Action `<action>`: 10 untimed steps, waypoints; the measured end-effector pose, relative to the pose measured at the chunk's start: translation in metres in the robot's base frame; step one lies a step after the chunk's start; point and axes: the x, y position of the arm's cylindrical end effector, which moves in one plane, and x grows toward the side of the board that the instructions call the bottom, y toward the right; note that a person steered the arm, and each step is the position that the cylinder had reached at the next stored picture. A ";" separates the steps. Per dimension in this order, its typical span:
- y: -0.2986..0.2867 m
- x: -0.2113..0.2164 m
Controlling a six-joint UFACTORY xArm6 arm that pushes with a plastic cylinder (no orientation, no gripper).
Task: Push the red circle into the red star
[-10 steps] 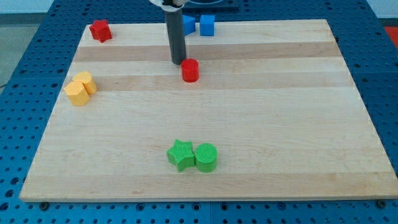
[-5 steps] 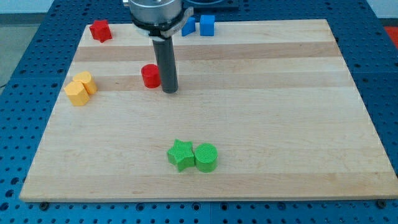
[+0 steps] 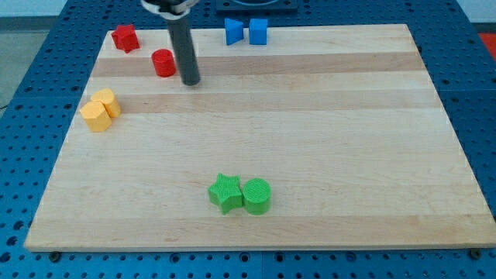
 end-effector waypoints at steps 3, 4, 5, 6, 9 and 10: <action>-0.079 -0.038; -0.089 -0.024; -0.114 -0.020; -0.132 -0.026; -0.098 -0.033; -0.046 -0.032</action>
